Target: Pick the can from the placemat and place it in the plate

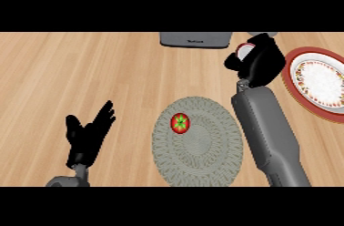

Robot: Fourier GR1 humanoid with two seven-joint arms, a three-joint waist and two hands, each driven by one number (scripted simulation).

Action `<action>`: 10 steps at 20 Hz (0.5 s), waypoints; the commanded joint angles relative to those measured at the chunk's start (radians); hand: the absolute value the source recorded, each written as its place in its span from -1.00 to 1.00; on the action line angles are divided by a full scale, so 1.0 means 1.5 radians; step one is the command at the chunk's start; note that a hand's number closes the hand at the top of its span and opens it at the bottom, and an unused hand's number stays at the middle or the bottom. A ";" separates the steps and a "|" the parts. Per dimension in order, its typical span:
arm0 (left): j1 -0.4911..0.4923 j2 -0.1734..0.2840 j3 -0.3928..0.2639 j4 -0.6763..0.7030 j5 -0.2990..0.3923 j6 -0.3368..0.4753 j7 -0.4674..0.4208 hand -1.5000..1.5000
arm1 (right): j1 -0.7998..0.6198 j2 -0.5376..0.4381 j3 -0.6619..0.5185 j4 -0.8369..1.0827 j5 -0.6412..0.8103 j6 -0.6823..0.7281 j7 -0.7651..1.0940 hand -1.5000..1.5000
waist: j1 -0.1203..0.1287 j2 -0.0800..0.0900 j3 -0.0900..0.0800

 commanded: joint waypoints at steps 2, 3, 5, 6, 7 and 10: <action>-0.021 -0.004 0.007 0.007 -0.001 0.010 0.011 0.00 | -0.014 -0.003 -0.062 0.060 0.042 -0.179 0.059 1.00 | -0.015 -0.003 0.001; 0.030 0.010 0.001 -0.007 -0.005 -0.007 -0.018 0.00 | -0.028 -0.022 -0.089 0.068 0.038 -0.192 0.064 1.00 | -0.007 -0.003 0.001; 0.030 -0.009 -0.003 -0.013 -0.006 0.013 -0.004 0.00 | -0.002 -0.031 -0.099 0.049 -0.002 -0.249 0.014 1.00 | -0.017 -0.006 0.001; 0.012 0.010 0.013 -0.018 0.008 0.000 0.023 0.00 | -0.008 -0.058 -0.118 0.087 -0.001 -0.274 0.000 1.00 | -0.013 -0.003 0.002; 0.015 -0.008 -0.001 0.011 -0.006 0.001 -0.020 0.00 | 0.007 -0.062 -0.124 0.107 0.004 -0.298 -0.010 1.00 | -0.018 -0.003 0.001; 0.020 -0.001 0.002 -0.017 -0.006 0.005 -0.007 0.00 | 0.007 -0.092 -0.156 0.186 0.000 -0.352 -0.036 1.00 | -0.013 -0.004 0.001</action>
